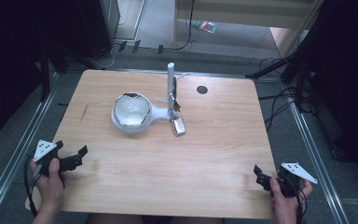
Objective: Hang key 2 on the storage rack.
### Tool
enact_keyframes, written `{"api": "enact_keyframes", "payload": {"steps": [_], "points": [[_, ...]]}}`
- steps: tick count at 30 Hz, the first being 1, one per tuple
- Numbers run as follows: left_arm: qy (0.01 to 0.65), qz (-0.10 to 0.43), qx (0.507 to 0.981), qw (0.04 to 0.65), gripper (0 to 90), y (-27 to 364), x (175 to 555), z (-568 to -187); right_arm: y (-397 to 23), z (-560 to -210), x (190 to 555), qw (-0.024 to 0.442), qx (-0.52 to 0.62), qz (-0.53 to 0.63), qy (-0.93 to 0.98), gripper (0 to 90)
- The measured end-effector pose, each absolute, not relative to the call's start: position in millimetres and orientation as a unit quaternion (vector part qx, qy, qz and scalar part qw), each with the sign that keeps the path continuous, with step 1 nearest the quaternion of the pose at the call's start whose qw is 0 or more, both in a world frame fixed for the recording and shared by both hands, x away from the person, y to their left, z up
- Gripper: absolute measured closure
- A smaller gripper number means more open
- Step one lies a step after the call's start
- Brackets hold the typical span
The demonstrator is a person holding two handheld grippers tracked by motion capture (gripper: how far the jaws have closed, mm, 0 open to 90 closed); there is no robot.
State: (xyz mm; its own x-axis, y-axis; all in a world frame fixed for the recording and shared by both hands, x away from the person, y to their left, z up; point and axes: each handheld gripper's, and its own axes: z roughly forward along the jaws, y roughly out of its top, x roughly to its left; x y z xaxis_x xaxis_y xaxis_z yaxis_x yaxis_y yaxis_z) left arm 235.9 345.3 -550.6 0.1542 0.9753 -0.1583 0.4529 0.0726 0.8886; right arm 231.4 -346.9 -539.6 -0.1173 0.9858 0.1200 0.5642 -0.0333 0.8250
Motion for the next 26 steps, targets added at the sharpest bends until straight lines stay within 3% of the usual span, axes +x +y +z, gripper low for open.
{"api": "enact_keyframes", "payload": {"steps": [26], "points": [[0.580,0.291,0.619,0.442,0.0,344.1,236.7,-550.8,-342.2,-546.4,223.3,0.291,0.586,0.397,0.643,0.0]]}}
